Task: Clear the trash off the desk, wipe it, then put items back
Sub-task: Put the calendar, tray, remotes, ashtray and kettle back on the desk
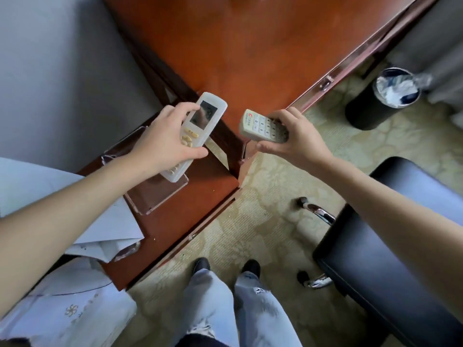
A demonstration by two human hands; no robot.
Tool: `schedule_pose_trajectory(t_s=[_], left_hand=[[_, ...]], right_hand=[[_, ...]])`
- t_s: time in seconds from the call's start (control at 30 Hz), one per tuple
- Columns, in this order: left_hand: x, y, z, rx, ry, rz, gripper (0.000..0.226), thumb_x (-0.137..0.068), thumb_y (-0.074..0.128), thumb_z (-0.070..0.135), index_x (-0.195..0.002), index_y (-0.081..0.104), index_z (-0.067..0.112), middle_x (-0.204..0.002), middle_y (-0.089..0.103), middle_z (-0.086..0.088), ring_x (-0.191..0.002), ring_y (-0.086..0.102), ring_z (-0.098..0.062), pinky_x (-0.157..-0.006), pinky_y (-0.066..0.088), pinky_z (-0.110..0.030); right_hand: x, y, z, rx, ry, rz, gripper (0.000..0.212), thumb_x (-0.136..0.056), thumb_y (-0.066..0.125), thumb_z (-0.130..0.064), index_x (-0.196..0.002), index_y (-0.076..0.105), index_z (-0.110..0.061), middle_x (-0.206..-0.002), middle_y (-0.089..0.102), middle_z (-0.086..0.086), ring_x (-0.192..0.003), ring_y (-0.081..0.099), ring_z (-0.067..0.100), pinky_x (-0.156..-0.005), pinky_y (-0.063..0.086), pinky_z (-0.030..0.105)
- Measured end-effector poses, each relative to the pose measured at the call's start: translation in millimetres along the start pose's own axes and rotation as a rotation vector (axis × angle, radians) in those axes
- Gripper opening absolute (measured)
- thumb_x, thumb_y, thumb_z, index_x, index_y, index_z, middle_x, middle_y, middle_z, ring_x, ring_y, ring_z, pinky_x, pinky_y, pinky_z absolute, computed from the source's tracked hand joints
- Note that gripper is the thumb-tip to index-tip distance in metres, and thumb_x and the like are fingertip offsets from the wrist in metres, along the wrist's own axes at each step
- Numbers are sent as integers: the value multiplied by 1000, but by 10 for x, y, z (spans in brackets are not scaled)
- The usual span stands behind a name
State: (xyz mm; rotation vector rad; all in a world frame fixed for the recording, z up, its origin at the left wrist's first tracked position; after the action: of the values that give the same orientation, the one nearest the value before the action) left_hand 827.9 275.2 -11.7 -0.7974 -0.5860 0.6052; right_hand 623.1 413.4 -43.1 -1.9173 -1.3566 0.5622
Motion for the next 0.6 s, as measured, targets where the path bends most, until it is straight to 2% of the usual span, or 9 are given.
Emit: schedule_pose_trajectory(t_s=[0.2, 0.4, 0.6], left_hand=[[-682, -158, 256, 0, 7, 27, 78, -68, 79, 34, -134, 36, 32, -119, 43, 2, -95, 52, -19, -82, 48, -41], [-1637, -341, 300, 2, 0, -9, 77, -70, 78, 34, -134, 36, 31, -122, 44, 0, -99, 50, -20, -83, 46, -38], [-2423, -432, 268, -3, -38, -17, 76, -70, 78, 35, -133, 36, 33, -124, 44, -1, -100, 51, -19, -84, 49, -38]], right_hand=[[-573, -362, 204, 54, 13, -39, 62, -69, 73, -49, -119, 54, -18, -100, 49, -2, -90, 49, 14, -74, 47, 35], [-1456, -567, 529, 130, 15, -160, 70, -67, 71, -55, -121, 54, -14, -98, 47, 2, -91, 47, 18, -79, 47, 40], [-2253, -673, 823, 286, -22, -250, 74, -67, 73, -53, -127, 51, -16, -104, 47, 6, -103, 45, 28, -88, 40, 40]])
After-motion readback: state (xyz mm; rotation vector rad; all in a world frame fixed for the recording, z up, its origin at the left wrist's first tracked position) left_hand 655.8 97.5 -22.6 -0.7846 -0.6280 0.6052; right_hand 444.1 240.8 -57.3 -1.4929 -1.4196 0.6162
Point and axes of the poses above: each hand's wrist, its own x-axis away from the middle knuckle, its own y-axis out of the palm, z = x × y, the point moved 3 cm from there along -x, towards the middle knuckle
